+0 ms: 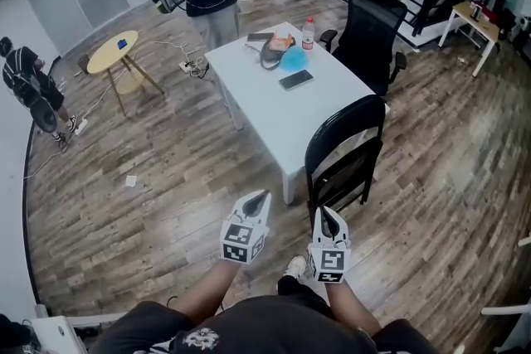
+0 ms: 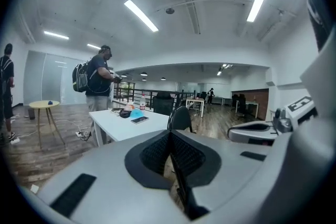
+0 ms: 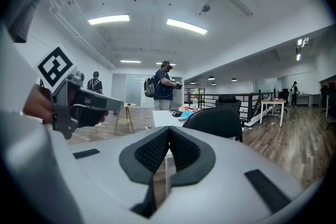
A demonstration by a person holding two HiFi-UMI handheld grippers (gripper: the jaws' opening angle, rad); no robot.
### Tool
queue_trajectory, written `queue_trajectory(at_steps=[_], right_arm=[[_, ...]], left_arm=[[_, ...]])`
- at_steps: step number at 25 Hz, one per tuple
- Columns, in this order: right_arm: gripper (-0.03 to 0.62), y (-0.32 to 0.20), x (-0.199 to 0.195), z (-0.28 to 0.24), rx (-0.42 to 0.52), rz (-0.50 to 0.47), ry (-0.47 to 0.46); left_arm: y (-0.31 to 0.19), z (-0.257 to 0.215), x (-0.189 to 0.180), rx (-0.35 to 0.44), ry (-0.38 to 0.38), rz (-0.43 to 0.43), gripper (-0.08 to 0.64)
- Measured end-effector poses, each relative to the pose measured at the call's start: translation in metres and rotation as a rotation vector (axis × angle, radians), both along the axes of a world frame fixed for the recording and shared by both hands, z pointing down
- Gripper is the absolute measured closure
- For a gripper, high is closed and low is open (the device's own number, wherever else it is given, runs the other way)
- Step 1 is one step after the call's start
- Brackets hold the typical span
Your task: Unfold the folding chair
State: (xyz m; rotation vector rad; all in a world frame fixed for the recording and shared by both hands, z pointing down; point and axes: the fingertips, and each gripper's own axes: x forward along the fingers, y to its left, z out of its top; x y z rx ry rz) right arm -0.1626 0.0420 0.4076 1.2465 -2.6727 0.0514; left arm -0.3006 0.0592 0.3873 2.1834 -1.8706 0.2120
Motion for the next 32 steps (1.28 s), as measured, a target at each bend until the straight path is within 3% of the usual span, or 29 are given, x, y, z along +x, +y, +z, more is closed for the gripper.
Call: queue_trajectory(at_steps=[7,13,19,27,32], right_arm=[[0.577,-0.079,0.014,-0.003,-0.019,0.046,-0.021],[0.577,-0.120,0.047,0.003,-0.057,0.164,-0.038],[0.578,-0.156,0.045,0.025,-0.123,0.242,-0.056],[0.577,-0.235,0.026,0.058,-0.197,0.401,-0.008],[0.577,-0.272,0.022,0.081,-0.217,0.520,0.043]], left_arm=[[-0.089,-0.007,0.009,-0.035,-0.021,0.025,0.555],[-0.147,-0.019,0.035,-0.018,-0.093,0.144,0.555],[-0.211,-0.015,0.042,-0.039,-0.073,0.213,0.555],[-0.306,-0.005,0.037,-0.059,-0.001,0.386,0.554],[-0.340,-0.002,0.044,-0.129,0.004,0.572,0.549]])
